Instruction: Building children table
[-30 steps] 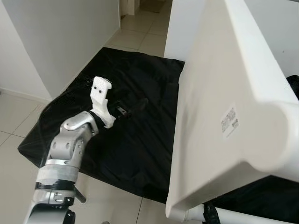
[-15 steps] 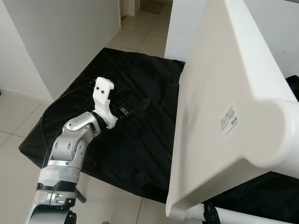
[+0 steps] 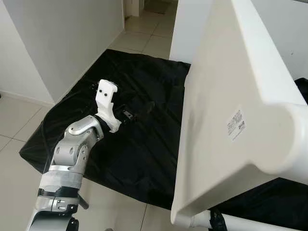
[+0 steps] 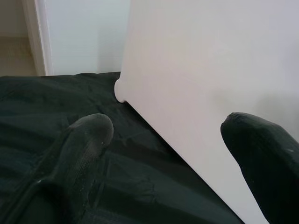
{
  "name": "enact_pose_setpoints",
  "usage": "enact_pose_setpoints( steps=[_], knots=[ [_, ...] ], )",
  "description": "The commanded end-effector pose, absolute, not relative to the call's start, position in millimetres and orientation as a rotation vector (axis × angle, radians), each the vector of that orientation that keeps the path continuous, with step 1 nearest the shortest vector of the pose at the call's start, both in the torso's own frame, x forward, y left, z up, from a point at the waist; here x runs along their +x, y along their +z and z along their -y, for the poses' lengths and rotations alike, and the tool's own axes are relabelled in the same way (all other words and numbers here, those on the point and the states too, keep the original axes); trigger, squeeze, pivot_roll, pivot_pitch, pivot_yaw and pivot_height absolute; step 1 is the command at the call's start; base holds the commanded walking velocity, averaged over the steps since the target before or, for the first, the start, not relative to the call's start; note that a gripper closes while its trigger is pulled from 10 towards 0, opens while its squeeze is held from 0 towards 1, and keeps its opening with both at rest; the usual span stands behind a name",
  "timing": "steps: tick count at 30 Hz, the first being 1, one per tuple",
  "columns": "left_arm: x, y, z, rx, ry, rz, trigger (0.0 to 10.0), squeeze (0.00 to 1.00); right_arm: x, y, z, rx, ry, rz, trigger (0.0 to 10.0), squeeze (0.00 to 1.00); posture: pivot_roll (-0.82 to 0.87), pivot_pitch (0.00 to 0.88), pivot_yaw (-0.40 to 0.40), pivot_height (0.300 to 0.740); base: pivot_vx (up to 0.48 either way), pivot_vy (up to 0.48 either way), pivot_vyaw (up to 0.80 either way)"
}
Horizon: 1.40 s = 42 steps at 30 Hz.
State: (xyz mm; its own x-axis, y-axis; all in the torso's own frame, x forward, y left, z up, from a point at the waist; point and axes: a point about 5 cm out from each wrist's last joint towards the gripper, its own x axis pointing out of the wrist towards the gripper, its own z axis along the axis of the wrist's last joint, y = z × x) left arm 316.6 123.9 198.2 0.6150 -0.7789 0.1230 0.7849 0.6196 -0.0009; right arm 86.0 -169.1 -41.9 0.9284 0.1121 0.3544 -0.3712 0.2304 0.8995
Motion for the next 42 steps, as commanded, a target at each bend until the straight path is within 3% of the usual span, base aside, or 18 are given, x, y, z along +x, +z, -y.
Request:
enact_pose_setpoints(
  steps=[1,29,30,33,42],
  knots=[
    [315.1,197.2,-123.0,-0.06,-0.905,0.111,10.0,0.0,12.4,13.1,234.8,0.906,-0.217,0.382,10.0,0.0,-0.22,0.026,0.262,0.74,0.0,0.0,0.0],
    [315.1,197.2,-123.0,-0.06,-0.905,0.111,10.0,0.0,12.4,13.1,234.8,0.906,-0.217,0.382,10.0,0.0,-0.22,0.026,0.262,0.74,0.0,0.0,0.0],
    [315.1,197.3,-122.4,-0.061,-0.904,0.111,10.0,0.0,11.5,13.7,233.1,0.921,-0.216,0.401,10.0,0.0,-0.22,0.0,0.0,0.74,0.0,0.0,0.0],
    [304.0,174.7,-123.1,-0.08,-0.877,-0.047,10.0,0.0,29.6,-8.6,225.6,0.945,-0.251,0.219,10.0,0.0,-0.18,0.0,0.0,0.74,0.0,0.0,0.0],
    [299.7,170.6,-126.0,-0.07,-0.879,-0.061,10.0,0.0,43.6,-18.3,236.2,0.893,-0.335,0.153,10.0,0.0,-0.18,0.0,0.0,0.74,0.0,0.0,0.0]
  ],
)
